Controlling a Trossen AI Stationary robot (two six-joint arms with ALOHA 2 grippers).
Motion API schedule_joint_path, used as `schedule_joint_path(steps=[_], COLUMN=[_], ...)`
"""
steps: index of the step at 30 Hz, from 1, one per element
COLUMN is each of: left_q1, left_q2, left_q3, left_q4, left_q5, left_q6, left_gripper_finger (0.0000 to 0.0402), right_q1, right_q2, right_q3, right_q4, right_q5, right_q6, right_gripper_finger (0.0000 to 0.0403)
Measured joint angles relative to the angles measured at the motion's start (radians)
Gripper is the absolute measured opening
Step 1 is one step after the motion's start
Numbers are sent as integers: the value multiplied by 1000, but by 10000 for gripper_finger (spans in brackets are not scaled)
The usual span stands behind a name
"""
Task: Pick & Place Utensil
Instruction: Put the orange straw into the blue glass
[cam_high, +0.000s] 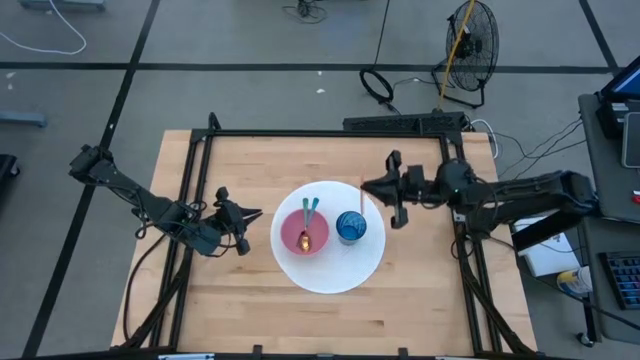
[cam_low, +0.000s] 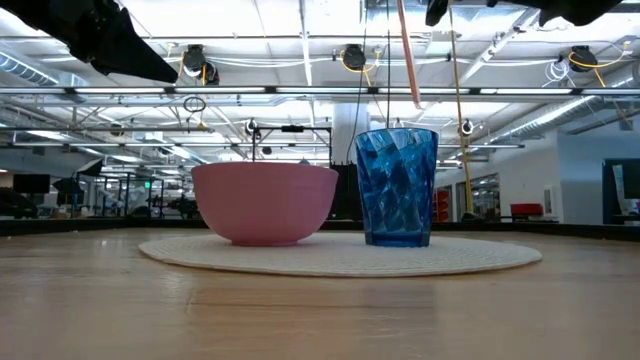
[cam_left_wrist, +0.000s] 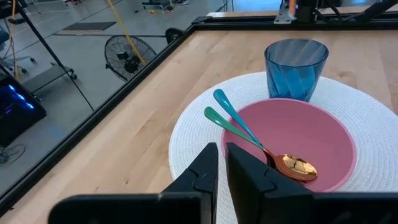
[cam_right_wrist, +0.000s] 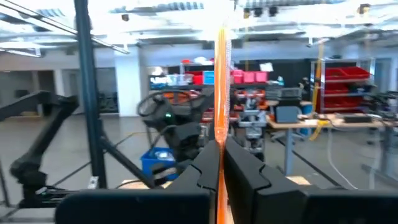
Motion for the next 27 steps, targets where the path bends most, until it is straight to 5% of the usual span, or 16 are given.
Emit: schedule_joint_path(steps=[16,27], left_q1=[0,0], left_q2=[0,0], left_q3=[0,0], left_q4=[1,2], left_q5=[7,9], left_q6=[-27,-31], left_gripper_finger=[37,37], right_q1=[120,116], right_q2=[209,217], right_q3=[-11,-250], right_q4=[182,602], right_q5=[4,57], right_q6=[-81,-50], right_gripper_finger=[6,6])
